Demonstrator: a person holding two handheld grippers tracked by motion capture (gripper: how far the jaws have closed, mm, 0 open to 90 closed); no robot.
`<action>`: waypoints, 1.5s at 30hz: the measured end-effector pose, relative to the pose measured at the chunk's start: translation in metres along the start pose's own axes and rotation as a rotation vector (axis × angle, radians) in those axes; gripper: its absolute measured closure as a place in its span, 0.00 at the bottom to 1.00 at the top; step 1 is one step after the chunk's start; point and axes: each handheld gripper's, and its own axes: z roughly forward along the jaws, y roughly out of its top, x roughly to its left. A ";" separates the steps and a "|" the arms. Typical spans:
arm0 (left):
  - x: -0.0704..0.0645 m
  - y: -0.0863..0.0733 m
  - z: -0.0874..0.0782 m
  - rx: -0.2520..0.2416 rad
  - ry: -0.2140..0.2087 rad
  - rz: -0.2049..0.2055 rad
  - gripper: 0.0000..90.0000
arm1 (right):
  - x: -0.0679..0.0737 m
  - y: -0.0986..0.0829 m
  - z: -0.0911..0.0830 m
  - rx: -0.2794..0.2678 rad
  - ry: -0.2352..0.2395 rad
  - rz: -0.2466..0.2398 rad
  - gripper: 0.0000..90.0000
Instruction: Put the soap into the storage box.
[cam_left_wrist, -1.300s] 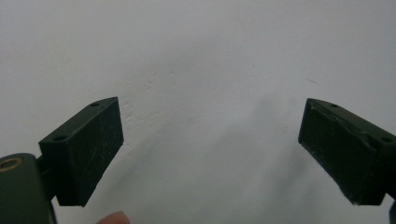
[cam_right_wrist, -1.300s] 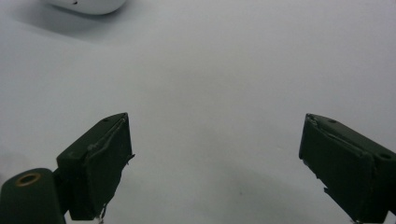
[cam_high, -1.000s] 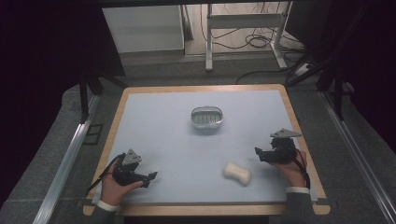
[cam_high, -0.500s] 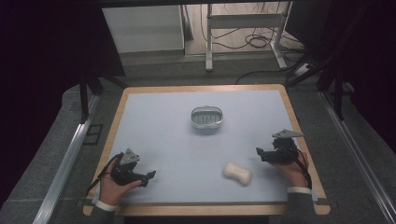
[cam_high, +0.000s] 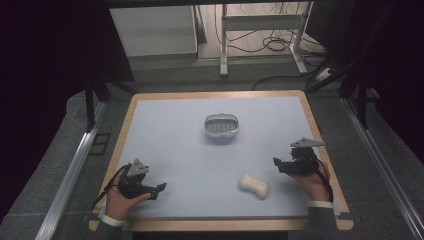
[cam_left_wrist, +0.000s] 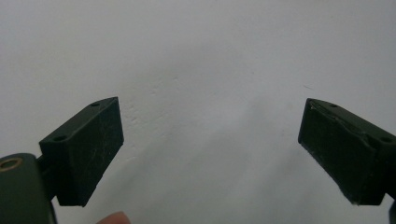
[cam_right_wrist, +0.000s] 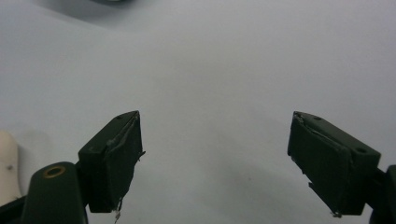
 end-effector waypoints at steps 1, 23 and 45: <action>0.000 0.000 0.000 -0.001 -0.001 -0.001 0.08 | 0.001 0.001 0.000 0.001 0.004 -0.006 0.20; -0.002 0.000 0.000 -0.003 -0.015 -0.006 0.08 | 0.026 0.023 -0.027 0.035 0.030 -0.096 0.22; -0.002 0.000 0.001 0.004 -0.017 -0.005 0.08 | 0.053 0.046 -0.032 0.161 0.111 -0.209 0.22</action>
